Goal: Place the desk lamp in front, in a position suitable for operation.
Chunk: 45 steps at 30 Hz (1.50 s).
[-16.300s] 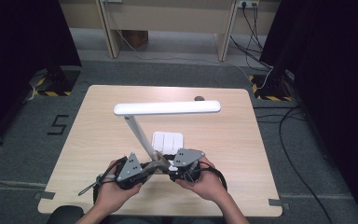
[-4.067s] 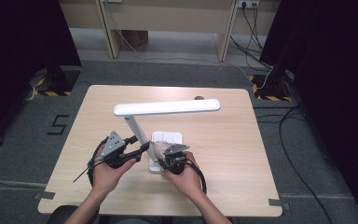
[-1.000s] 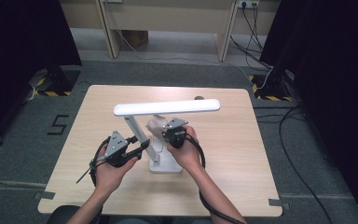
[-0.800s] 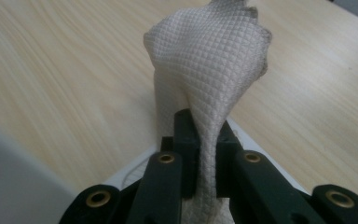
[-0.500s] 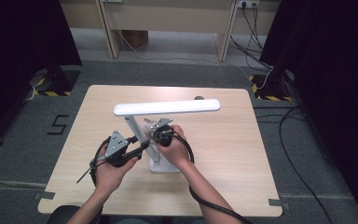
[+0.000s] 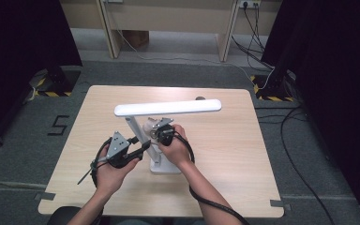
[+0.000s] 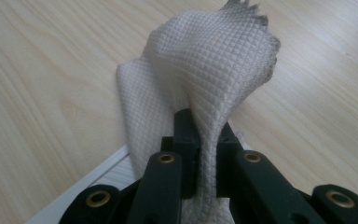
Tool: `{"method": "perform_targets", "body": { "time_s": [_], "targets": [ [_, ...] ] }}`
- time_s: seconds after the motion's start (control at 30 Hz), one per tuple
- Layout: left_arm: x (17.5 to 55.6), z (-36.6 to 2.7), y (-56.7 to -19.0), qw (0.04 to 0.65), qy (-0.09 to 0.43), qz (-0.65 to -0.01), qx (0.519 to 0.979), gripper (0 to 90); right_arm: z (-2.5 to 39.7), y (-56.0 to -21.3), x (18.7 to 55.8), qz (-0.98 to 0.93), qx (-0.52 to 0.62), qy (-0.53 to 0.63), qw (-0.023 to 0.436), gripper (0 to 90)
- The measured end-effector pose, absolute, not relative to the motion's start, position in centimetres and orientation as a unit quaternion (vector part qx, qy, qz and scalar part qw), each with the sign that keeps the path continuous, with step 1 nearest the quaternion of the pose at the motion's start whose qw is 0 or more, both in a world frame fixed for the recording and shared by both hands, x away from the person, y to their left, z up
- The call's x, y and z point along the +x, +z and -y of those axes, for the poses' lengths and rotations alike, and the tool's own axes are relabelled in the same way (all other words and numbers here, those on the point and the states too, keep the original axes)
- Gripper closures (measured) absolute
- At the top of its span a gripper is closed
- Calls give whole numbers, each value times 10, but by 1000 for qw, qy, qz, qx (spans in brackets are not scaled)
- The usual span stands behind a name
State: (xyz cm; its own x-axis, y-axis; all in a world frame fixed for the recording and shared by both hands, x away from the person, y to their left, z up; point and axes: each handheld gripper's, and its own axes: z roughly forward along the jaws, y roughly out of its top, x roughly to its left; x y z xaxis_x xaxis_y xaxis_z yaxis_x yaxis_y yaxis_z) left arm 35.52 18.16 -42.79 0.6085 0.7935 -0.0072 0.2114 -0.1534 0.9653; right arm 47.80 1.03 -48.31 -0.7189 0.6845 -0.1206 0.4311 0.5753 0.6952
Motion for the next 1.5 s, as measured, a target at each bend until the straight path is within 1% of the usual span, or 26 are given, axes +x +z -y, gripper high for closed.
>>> {"method": "perform_targets", "body": {
  "time_s": [0.13, 0.27, 1.5],
  "targets": [
    [355, -181, -428, 546, 267, -353, 711, 586, -5, -483, 482, -866, 322, 325, 202, 850],
    [355, -181, -428, 545, 269, -353, 711, 586, 0, -484, 482, -860, 339, 327, 197, 850],
    [355, -180, -428, 544, 272, -355, 710, 587, 22, -488, 487, -863, 344, 304, 211, 850]
  ]
}}
